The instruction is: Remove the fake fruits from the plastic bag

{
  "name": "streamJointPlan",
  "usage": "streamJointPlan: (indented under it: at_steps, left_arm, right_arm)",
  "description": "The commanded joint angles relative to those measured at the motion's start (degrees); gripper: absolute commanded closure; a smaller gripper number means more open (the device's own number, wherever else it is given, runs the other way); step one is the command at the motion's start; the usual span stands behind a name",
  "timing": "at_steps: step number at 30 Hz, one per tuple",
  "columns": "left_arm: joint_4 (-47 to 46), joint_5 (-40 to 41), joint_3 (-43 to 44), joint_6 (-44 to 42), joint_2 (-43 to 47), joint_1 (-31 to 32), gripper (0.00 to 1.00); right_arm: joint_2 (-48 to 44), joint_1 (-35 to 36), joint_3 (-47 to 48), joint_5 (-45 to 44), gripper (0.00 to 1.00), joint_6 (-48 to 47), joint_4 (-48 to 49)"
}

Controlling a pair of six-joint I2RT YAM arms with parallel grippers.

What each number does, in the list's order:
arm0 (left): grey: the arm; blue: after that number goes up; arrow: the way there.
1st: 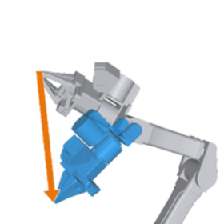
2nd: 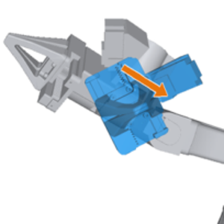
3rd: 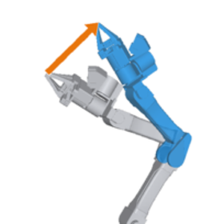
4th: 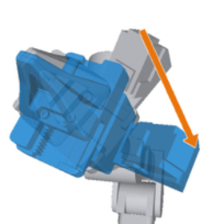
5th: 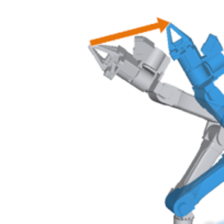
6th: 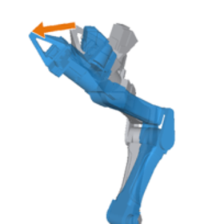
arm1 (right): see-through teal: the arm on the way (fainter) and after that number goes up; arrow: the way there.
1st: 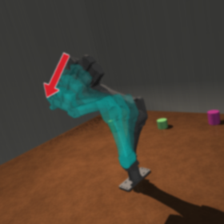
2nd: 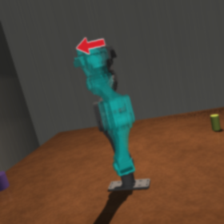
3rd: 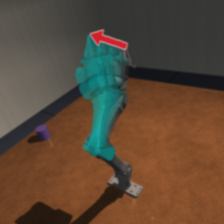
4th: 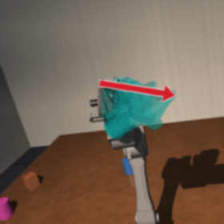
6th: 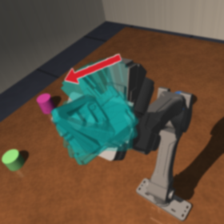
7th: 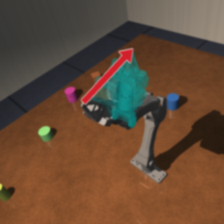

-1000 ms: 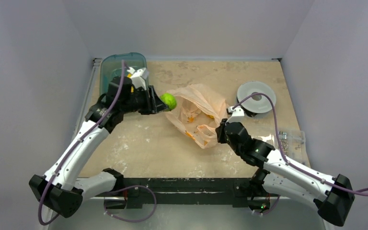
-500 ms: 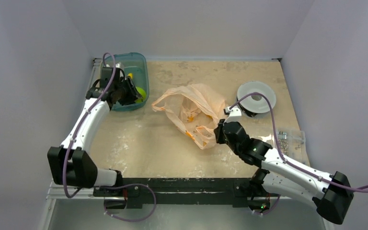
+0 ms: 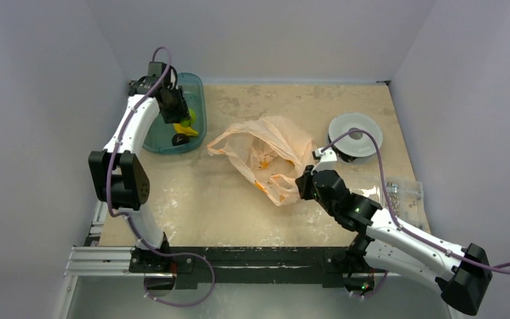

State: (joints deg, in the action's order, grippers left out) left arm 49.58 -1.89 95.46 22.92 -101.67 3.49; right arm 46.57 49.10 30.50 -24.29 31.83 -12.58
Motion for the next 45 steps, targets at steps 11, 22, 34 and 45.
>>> streamJointPlan:
  at_steps: [11, 22, 34, 45]
  left_arm:
    - [6.96, 0.76, 24.11, -3.95, -21.17, -0.32, 0.91]
    - [7.46, -1.98, 23.65, -3.67, -25.29, -0.41, 0.55]
    - [6.83, -5.60, 20.75, -3.51, -21.42, -1.06, 0.27]
    - [-9.64, -23.61, -4.19, 6.94, 7.45, 1.55, 0.32]
  right_arm:
    - [-0.48, 0.11, 0.42, 2.51, 1.00, -1.22, 1.72]
    - [2.93, 0.12, 2.99, 4.05, 1.00, -1.56, 3.07]
    - [1.61, 0.12, 2.98, 4.72, 1.00, -1.26, 1.76]
    - [0.20, 0.12, 2.90, 8.27, 1.00, -0.53, 3.35]
